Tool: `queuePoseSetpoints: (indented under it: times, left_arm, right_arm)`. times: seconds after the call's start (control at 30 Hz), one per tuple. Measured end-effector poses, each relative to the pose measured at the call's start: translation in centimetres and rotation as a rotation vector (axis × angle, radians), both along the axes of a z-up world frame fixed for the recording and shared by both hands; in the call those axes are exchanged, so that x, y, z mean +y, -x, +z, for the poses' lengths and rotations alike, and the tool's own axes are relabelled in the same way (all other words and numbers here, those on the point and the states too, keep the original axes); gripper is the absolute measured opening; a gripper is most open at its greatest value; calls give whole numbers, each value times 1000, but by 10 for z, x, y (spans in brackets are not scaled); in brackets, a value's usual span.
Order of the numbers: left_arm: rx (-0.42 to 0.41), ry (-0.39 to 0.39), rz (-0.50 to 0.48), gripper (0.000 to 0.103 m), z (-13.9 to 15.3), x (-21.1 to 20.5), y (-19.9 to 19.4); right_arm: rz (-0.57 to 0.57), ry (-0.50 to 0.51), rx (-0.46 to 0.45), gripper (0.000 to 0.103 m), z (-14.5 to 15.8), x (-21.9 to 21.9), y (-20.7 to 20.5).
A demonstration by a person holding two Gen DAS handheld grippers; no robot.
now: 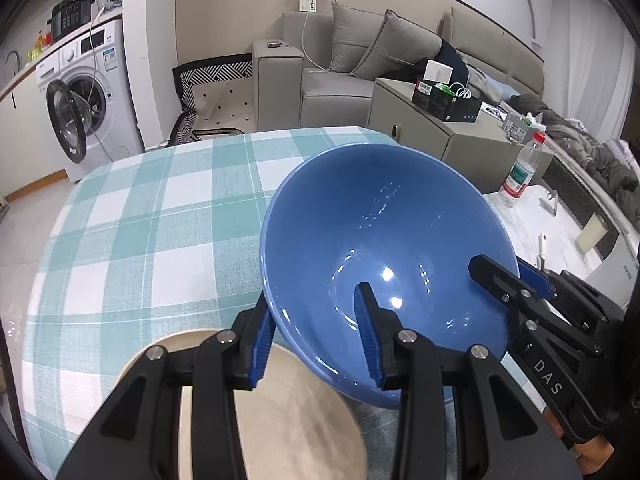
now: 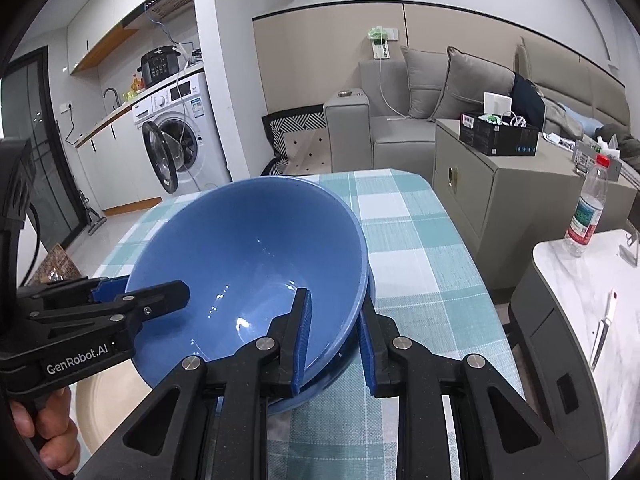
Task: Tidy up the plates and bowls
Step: 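Lower the left tool's bowl into the other bowl and open both tools, then close both tools on the rim of the nested blue bowls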
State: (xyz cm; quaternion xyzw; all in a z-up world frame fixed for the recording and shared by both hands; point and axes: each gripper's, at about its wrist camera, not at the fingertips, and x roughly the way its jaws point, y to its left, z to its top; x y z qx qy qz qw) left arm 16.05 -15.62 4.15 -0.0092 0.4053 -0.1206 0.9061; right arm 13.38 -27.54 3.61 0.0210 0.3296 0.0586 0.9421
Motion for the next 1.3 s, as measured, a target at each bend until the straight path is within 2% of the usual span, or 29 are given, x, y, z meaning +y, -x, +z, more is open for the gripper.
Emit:
queuePoseSetpoints:
  times: [0.43,0.7,0.87,0.93,1.0,1.1,1.3]
  left_arm:
    - [-1,-49,3,37,-4,-2,-1]
    - [0,-56,-5,40,-5,-1,-2]
    - [24,-44,-17,46,-9,-1,-3]
    - [21,-49,-21,49,-11,-1,-2]
    - [19,-48,-29,55,-11,-2,-1]
    - [14,-49,-33,60,-11,-2,0]
    - [11,-44,-35,65,-9,-1,1]
  right_arm:
    - [11,32,0,25,-2,4,1]
    - [33,83,-14,41,-4,14,4]
    - [23,109,-11,52,-5,16,5]
    - [16,102,-10,61,-5,12,4]
    - [15,92,-12,74,-4,8,4]
    - [16,70,-17,83,-1,3,4]
    - [6,60,-10,91,1,-4,3]
